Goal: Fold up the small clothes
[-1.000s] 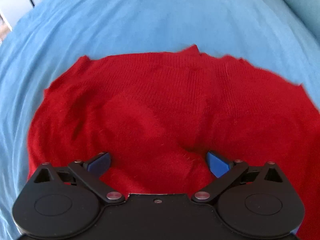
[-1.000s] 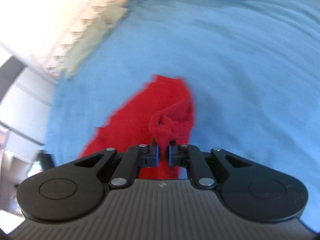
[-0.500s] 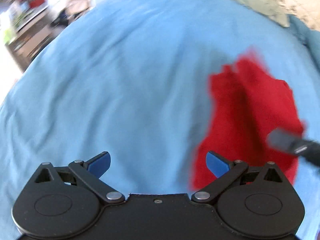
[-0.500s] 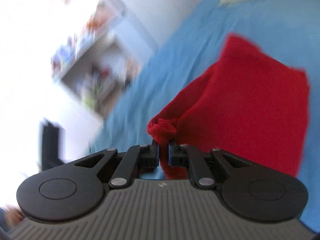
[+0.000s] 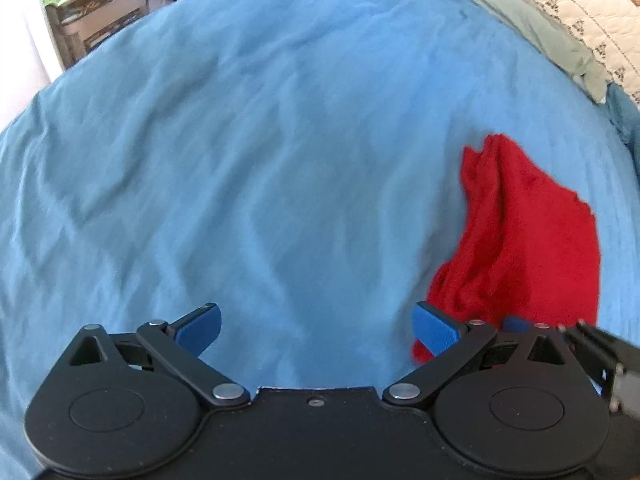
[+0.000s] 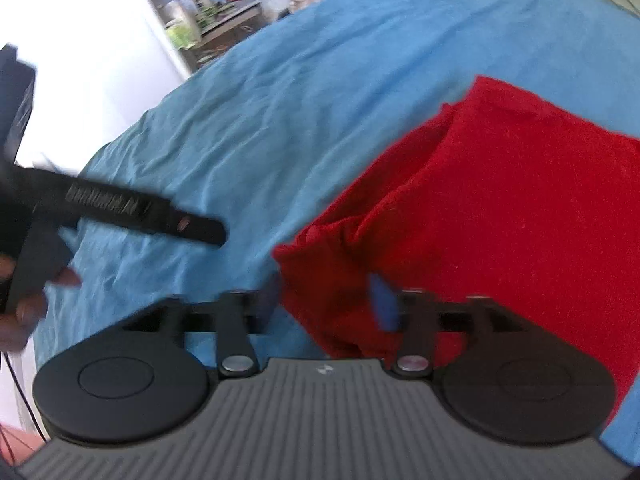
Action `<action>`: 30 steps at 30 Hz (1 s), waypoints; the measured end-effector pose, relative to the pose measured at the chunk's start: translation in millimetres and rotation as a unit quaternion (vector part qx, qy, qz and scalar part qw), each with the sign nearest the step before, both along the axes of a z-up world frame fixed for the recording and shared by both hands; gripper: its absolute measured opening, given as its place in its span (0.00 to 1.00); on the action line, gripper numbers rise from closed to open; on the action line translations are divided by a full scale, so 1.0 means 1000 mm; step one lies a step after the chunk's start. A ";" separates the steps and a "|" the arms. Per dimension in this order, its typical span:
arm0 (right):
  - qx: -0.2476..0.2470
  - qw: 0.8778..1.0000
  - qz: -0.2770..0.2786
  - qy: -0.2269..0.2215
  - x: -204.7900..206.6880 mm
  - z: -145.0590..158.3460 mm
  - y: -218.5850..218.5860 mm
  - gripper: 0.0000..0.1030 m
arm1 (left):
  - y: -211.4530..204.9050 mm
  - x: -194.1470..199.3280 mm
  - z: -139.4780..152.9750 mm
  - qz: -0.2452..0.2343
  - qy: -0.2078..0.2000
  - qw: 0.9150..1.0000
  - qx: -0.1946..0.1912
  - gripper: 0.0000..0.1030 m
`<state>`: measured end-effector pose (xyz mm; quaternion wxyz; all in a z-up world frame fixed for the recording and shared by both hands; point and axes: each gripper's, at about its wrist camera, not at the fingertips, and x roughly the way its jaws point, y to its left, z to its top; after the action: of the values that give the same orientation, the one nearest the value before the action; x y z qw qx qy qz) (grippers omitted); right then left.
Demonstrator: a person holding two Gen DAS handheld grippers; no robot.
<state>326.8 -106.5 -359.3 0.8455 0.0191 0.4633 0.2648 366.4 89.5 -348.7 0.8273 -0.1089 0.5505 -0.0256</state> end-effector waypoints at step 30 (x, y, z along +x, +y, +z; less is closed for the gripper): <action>-0.009 0.948 -0.314 0.047 -0.068 0.006 -0.145 1.00 | -0.076 -0.006 -0.009 -0.110 0.033 0.993 -0.021 0.11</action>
<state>258.8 -251.6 -353.5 0.8632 0.1682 0.4757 -0.0195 360.3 13.9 -357.5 0.7983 -0.0655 0.5856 -0.1244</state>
